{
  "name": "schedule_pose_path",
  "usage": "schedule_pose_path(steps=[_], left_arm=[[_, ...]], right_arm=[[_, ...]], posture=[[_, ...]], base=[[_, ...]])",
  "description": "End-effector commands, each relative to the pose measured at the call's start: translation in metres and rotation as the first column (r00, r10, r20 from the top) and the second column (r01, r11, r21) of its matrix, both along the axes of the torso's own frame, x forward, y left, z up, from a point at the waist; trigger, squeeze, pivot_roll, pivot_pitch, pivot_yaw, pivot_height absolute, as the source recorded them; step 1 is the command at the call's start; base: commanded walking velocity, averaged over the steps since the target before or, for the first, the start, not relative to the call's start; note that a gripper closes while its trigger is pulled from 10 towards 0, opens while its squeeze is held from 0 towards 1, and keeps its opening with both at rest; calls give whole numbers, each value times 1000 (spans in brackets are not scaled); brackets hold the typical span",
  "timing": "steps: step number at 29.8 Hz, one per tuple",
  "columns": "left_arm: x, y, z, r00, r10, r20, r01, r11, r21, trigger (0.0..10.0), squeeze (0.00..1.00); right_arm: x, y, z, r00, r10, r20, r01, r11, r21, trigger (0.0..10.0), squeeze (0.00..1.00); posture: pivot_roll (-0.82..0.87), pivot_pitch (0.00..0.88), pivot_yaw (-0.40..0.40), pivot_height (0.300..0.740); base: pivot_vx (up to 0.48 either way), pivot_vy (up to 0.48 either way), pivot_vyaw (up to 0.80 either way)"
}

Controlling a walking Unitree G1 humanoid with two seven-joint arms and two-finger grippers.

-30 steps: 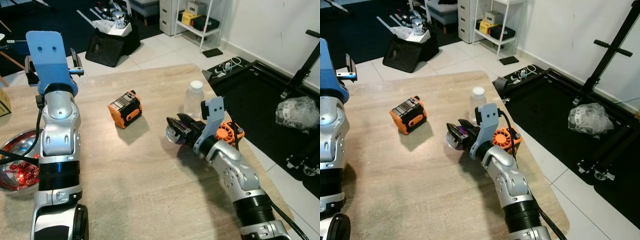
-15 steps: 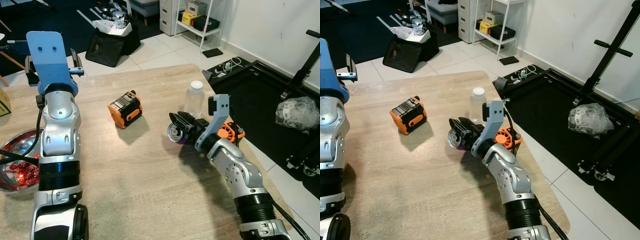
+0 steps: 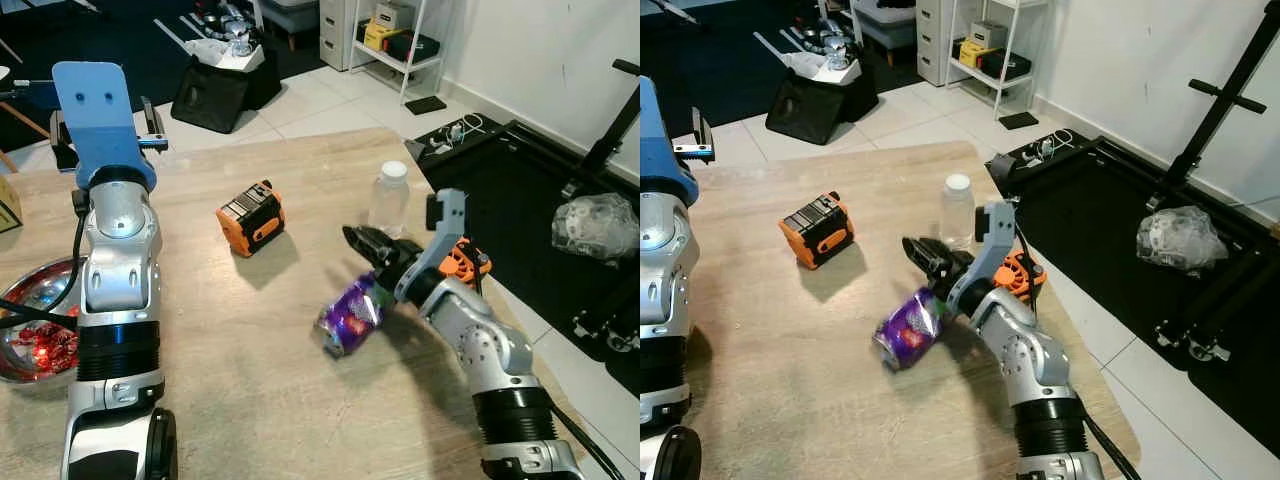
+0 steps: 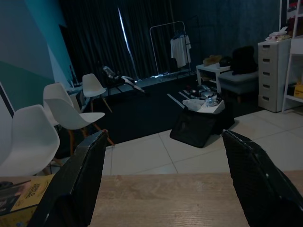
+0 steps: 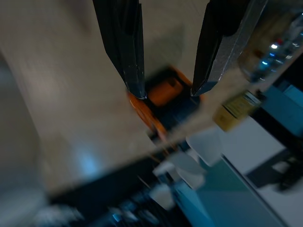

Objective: Restocking fridge

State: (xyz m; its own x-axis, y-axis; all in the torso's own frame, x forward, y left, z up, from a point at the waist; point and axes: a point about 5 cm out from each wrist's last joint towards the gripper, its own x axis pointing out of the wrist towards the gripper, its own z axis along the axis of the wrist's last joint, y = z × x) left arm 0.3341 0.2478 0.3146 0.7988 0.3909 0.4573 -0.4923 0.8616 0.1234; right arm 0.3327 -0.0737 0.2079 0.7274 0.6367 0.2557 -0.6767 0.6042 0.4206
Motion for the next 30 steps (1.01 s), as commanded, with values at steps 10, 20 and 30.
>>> schedule_pose_path(steps=[10, 20, 30], left_arm=[[3, -3, -4, 1000, -16, -12, 16, 1000, -6, 10000, 0], [5, -11, -11, 998, -52, -45, 52, 999, 2, 10000, 0], [7, -13, -13, 997, -61, -56, 62, 998, 6, 10000, 0]], right_arm=[[-6, -10, 20, 908, 207, 364, 40, 823, -566, 10000, 0], [-23, -41, 26, 798, 535, 279, -103, 576, -811, 10000, 506], [-32, -35, 17, 710, 679, 187, -174, 426, -888, 10000, 1000]], posture=[[14, 164, -8, 740], [6, 168, 5, 740], [5, 167, 18, 740]], base=[[0, 0, 0], [0, 0, 0], [0, 0, 0]])
